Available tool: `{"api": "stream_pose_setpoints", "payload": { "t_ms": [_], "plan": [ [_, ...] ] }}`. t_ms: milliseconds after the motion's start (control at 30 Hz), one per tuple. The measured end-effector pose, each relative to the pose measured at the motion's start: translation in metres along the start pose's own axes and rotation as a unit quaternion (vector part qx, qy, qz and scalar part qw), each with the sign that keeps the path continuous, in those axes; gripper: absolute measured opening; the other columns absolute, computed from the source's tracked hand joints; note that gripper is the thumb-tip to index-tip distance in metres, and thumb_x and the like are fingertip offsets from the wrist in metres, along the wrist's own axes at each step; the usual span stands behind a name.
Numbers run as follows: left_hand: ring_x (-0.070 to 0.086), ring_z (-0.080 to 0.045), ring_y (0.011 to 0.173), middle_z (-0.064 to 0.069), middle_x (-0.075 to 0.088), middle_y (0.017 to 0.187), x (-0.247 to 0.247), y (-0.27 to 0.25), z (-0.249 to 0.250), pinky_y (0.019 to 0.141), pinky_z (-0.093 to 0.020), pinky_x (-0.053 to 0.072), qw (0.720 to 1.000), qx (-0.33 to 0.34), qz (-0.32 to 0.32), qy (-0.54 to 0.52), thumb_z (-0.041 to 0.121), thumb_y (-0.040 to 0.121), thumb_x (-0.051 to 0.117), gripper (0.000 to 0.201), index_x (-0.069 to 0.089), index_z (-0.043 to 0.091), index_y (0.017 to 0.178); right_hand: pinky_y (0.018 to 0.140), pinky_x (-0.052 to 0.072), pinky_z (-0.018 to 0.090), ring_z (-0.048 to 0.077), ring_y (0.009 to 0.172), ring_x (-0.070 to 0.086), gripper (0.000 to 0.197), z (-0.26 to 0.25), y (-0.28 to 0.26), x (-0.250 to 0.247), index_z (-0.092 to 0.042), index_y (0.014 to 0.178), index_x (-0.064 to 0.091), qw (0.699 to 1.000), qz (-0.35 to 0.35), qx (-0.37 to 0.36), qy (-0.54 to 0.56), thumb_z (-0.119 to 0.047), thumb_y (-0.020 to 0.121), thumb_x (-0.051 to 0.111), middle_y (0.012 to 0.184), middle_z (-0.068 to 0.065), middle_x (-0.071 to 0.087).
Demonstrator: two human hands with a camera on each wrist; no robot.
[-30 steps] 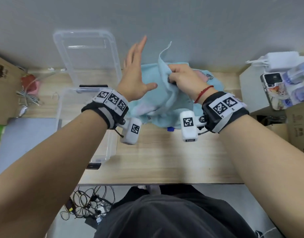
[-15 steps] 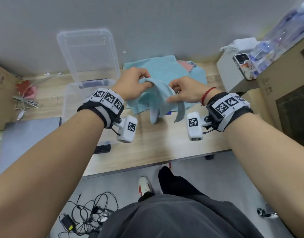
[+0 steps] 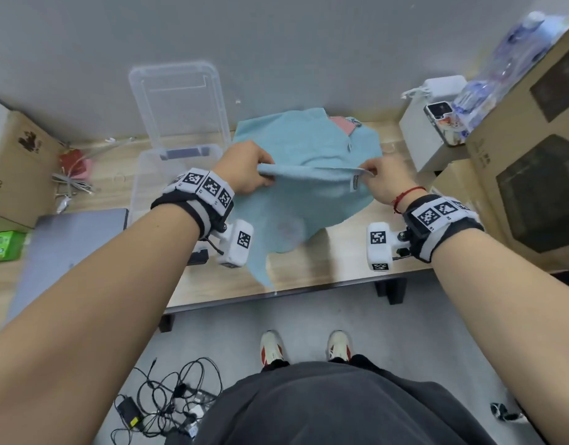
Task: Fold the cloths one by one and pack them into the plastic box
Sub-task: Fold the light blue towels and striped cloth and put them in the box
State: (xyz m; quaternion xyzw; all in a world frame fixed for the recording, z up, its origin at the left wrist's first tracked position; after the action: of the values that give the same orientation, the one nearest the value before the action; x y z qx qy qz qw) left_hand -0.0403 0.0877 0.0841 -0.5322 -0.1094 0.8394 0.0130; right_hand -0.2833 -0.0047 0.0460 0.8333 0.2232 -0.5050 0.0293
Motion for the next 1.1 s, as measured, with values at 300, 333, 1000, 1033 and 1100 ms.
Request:
{"api": "stream_pose_setpoints", "payload": {
  "t_ms": [300, 333, 1000, 1033, 1100],
  "plan": [
    [0.059, -0.026, 0.080, -0.010, 0.067, 0.079, 0.006, -0.013, 0.009, 0.066, -0.029, 0.041, 0.995, -0.096, 0.004, 0.038, 0.054, 0.070, 0.078, 0.044, 0.073, 0.012, 0.084, 0.058, 0.029, 0.034, 0.029, 0.068, 0.051, 0.043, 0.028, -0.003, -0.077, -0.008, 0.079, 0.066, 0.982, 0.159, -0.033, 0.099, -0.050, 0.087, 0.060, 0.064, 0.007, 0.058],
    [0.061, -0.027, 0.085, -0.009, 0.069, 0.085, 0.010, -0.015, 0.010, 0.070, -0.028, 0.043, 0.994, -0.100, -0.010, 0.034, 0.060, 0.066, 0.077, 0.053, 0.073, 0.013, 0.089, 0.060, 0.036, 0.037, 0.029, 0.068, 0.054, 0.049, 0.032, 0.000, -0.069, -0.004, 0.082, 0.066, 0.986, 0.131, -0.035, 0.098, -0.053, 0.086, 0.059, 0.069, 0.014, 0.062],
    [0.043, -0.010, 0.057, 0.003, 0.049, 0.059, 0.001, -0.024, -0.019, 0.046, -0.013, 0.030, 0.985, -0.121, 0.039, -0.113, 0.040, 0.082, 0.074, 0.027, 0.065, 0.018, 0.070, 0.074, 0.042, 0.030, 0.019, 0.083, 0.053, 0.045, 0.065, 0.016, -0.036, 0.002, 0.100, 0.067, 0.964, 0.065, 0.041, 0.254, -0.039, 0.100, 0.047, 0.096, 0.020, 0.066],
    [0.043, -0.009, 0.056, 0.004, 0.047, 0.059, -0.006, -0.023, -0.022, 0.047, -0.013, 0.031, 0.979, -0.128, 0.064, -0.145, 0.038, 0.081, 0.075, 0.028, 0.060, 0.021, 0.065, 0.073, 0.042, 0.028, 0.019, 0.085, 0.054, 0.043, 0.060, 0.019, -0.041, -0.002, 0.101, 0.068, 0.964, 0.074, 0.034, 0.253, -0.039, 0.100, 0.046, 0.098, 0.018, 0.066],
    [0.048, -0.007, 0.058, 0.005, 0.052, 0.062, -0.018, -0.019, -0.027, 0.055, -0.016, 0.038, 0.953, -0.139, 0.109, -0.245, 0.035, 0.077, 0.080, 0.028, 0.058, 0.023, 0.063, 0.075, 0.044, 0.026, 0.019, 0.087, 0.057, 0.041, 0.050, 0.023, -0.059, -0.008, 0.104, 0.069, 0.958, 0.109, 0.020, 0.264, -0.042, 0.100, 0.045, 0.097, 0.012, 0.066]
  ]
}}
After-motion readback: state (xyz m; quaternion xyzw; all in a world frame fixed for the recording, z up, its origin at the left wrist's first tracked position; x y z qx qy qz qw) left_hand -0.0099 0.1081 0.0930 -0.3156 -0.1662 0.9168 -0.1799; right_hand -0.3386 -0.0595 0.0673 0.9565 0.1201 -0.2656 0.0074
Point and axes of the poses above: each hand's wrist, its own y-axis towards the middle knuckle, its own x-axis out of the palm, z = x × y, the point moved 9 cm from there along y, towards the middle knuckle
